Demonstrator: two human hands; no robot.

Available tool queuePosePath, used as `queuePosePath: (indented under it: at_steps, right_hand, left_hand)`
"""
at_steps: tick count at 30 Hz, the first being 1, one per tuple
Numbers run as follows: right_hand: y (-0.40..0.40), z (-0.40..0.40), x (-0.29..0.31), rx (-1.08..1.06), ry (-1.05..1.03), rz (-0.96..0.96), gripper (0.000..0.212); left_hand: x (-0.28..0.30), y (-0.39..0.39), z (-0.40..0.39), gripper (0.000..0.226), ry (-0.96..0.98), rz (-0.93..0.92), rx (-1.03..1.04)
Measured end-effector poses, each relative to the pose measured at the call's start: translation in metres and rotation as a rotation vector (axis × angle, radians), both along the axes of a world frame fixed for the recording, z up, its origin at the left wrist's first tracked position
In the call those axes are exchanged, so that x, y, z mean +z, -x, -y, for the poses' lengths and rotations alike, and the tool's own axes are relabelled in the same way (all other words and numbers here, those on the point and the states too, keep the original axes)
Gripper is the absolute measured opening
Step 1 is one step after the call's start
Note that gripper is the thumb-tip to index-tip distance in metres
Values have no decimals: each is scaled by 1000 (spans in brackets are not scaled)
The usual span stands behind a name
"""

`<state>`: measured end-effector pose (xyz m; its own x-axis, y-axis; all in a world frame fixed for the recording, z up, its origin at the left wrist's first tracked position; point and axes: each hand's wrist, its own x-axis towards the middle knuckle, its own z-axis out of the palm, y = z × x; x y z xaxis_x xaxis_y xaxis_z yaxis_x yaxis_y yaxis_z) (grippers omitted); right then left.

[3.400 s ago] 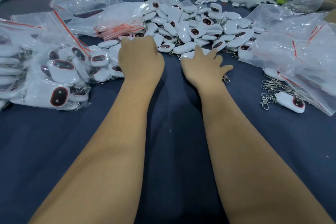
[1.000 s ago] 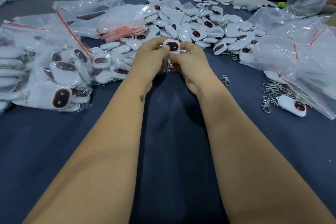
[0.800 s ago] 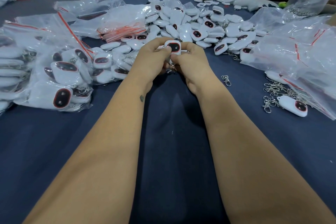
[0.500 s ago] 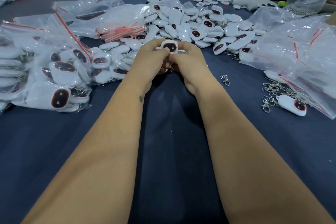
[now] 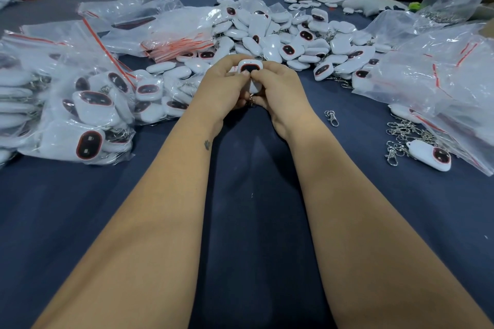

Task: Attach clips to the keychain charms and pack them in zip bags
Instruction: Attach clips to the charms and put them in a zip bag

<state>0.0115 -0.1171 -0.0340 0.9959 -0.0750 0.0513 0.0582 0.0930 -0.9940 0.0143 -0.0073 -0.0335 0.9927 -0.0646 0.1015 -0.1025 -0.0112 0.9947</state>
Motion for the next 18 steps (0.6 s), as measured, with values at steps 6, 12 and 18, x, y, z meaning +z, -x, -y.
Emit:
queuePosePath:
  at_steps: [6, 12, 18]
  right_hand:
    - [-1, -1, -1, -6, -12, 10, 18]
    - [-2, -1, -1, -8, -46, -18, 23]
    - [-2, -3, 1, -11, -21, -32, 22]
  left_hand:
    - [1, 0, 0, 33, 11, -13, -4]
    - [3, -1, 2, 27, 31, -34, 18]
    - [1, 0, 2, 23, -25, 16, 42]
